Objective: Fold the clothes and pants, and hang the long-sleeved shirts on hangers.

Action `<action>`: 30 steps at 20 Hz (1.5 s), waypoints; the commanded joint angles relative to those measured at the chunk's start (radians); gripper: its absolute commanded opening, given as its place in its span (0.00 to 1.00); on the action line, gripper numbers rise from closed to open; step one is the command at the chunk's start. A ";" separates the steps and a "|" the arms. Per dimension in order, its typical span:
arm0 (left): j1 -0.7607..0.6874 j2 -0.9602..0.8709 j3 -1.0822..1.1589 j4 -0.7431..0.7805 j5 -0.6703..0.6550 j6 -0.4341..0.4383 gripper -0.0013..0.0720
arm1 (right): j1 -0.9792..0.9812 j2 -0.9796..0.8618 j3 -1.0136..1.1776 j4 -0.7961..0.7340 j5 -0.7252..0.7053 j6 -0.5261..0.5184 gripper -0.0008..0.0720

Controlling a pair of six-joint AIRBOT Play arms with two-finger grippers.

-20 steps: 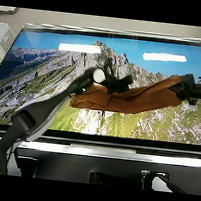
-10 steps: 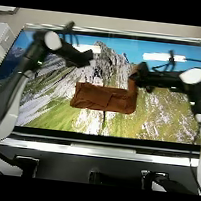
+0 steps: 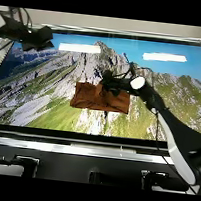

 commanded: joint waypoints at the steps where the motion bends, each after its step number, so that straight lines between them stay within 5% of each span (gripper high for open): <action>1: 0.051 0.023 0.000 0.001 -0.020 0.024 0.04 | 0.053 -0.066 0.006 0.084 -0.114 0.005 0.05; 12: 0.057 0.022 -0.043 0.001 -0.017 0.036 0.04 | 0.127 -0.203 0.105 0.137 -0.081 0.001 0.06; 13: 0.058 0.022 -0.043 0.002 -0.012 0.037 0.04 | 0.127 -0.208 0.105 0.139 -0.061 0.001 0.10; 16: 0.057 0.022 -0.043 0.001 -0.006 0.049 0.04 | 0.124 -0.207 0.105 0.143 -0.036 0.002 0.48; 19: 0.058 0.022 -0.043 0.002 -0.005 0.049 0.04 | 0.119 -0.182 0.105 0.142 0.006 0.001 0.60; 25: 0.057 0.022 -0.043 0.001 -0.006 0.049 0.04 | -0.132 0.008 0.105 -0.051 0.309 -0.072 0.61; 26: 0.057 0.022 -0.043 0.001 -0.007 0.049 0.04 | -0.202 0.035 0.105 -0.102 0.364 -0.073 0.67; 27: 0.058 0.023 -0.043 0.001 -0.008 0.050 0.04 | -0.282 0.053 0.105 -0.152 0.427 -0.074 0.87; 28: 0.058 0.023 -0.043 0.001 -0.010 0.049 0.04 | -0.362 0.056 0.105 -0.183 0.493 -0.093 0.97; 30: 0.057 0.023 -0.043 0.001 -0.019 0.049 0.04 | -0.494 0.038 0.104 -0.172 0.589 -0.186 0.97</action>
